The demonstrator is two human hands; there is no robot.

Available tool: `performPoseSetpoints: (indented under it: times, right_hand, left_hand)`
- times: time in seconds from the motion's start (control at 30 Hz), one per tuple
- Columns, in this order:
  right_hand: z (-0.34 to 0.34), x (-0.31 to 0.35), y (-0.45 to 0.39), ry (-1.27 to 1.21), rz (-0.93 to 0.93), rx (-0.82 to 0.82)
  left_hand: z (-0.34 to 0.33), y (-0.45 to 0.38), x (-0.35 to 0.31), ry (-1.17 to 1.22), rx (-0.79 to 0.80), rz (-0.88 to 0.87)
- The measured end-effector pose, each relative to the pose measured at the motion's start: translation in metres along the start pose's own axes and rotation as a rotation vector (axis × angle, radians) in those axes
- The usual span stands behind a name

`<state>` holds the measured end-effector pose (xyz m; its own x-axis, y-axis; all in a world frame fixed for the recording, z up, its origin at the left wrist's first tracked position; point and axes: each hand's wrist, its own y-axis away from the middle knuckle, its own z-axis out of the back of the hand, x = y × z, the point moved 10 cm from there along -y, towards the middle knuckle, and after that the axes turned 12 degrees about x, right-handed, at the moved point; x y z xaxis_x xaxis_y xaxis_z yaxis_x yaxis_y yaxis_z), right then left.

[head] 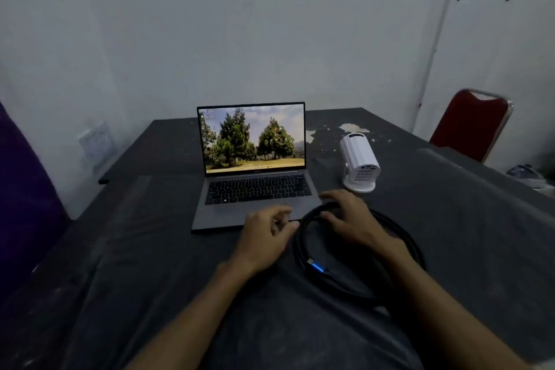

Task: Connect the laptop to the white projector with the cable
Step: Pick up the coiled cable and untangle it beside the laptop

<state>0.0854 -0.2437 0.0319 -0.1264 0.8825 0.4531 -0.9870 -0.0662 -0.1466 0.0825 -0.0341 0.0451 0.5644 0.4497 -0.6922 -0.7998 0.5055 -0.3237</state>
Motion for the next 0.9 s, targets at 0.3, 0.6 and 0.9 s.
performPoseSetpoints:
  times: [0.3, 0.6, 0.9]
  right_hand:
    - [-0.007, -0.044, 0.013, 0.113, -0.253, -0.079]
    - [0.015, -0.055, 0.024, 0.195, -0.405, -0.202]
    - [0.054, -0.028, 0.040, 0.163, -0.229, -0.580]
  left_hand:
    - [-0.037, 0.019, 0.009, -0.065, 0.157, 0.030]
    - [-0.045, 0.023, 0.002, -0.158, 0.207, -0.010]
    - [-0.041, 0.025, 0.017, 0.158, 0.203, 0.159]
